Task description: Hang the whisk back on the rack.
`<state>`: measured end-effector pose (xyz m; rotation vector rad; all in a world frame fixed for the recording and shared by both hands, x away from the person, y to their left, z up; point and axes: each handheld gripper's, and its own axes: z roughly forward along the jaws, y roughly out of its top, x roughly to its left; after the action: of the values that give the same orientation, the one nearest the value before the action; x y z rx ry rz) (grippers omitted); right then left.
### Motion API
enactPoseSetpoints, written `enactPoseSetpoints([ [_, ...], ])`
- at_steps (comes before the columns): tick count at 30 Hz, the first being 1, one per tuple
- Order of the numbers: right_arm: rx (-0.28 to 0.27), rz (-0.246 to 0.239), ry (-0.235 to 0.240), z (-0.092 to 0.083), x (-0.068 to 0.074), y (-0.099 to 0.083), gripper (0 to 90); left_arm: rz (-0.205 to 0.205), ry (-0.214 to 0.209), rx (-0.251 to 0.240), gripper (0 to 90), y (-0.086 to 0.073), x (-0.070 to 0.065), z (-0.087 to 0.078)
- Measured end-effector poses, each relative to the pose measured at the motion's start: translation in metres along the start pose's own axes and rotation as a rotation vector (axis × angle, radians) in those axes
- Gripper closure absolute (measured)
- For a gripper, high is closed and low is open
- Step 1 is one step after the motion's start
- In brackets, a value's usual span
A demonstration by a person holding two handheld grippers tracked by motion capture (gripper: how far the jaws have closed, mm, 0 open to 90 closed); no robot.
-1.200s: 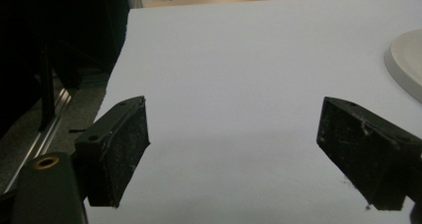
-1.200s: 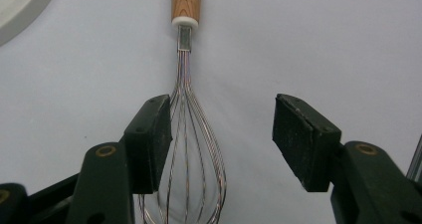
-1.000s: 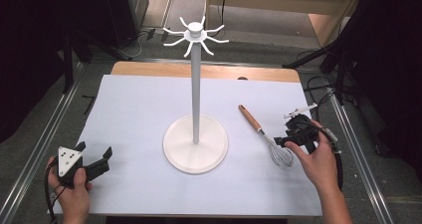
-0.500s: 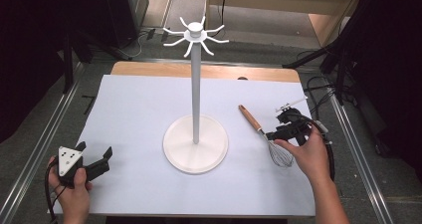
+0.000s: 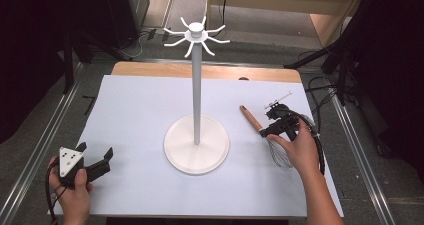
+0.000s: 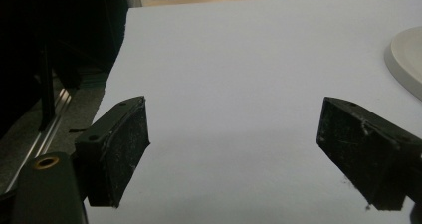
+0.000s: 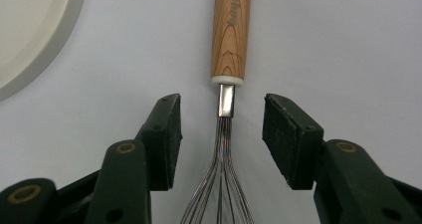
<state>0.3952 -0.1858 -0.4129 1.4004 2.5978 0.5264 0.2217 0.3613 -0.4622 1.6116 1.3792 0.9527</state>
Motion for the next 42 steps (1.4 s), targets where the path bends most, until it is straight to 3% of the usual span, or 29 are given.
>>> enactPoseSetpoints([
  [9,0.021,0.05,0.051,0.009,-0.006,0.011,52.9,0.004,0.002,0.002,13.9,0.0,0.0,0.0],
  [14,0.047,0.068,0.036,0.017,-0.005,0.018,56.0,0.007,0.002,0.004,13.9,0.0,0.0,0.0],
  [15,0.052,0.074,0.027,0.02,-0.003,0.021,61.0,0.007,0.002,0.004,13.9,0.0,0.0,0.0],
  [17,0.054,0.075,0.02,0.021,-0.003,0.022,62.5,0.005,0.0,0.004,13.9,0.0,0.0,0.0],
  [19,0.062,0.082,0.031,0.024,-0.003,0.025,63.4,0.005,-0.001,0.005,13.9,0.0,-0.001,0.0],
  [35,0.151,0.094,-0.044,0.04,0.002,0.041,68.5,0.011,-0.007,0.009,13.9,0.0,-0.001,0.001],
  [39,0.176,0.101,-0.041,0.045,0.002,0.043,69.5,0.015,-0.007,0.011,13.9,0.0,-0.001,0.001],
  [42,0.187,0.131,-0.003,0.048,-0.003,0.043,69.8,0.015,-0.007,0.012,13.9,0.0,-0.001,0.001],
])
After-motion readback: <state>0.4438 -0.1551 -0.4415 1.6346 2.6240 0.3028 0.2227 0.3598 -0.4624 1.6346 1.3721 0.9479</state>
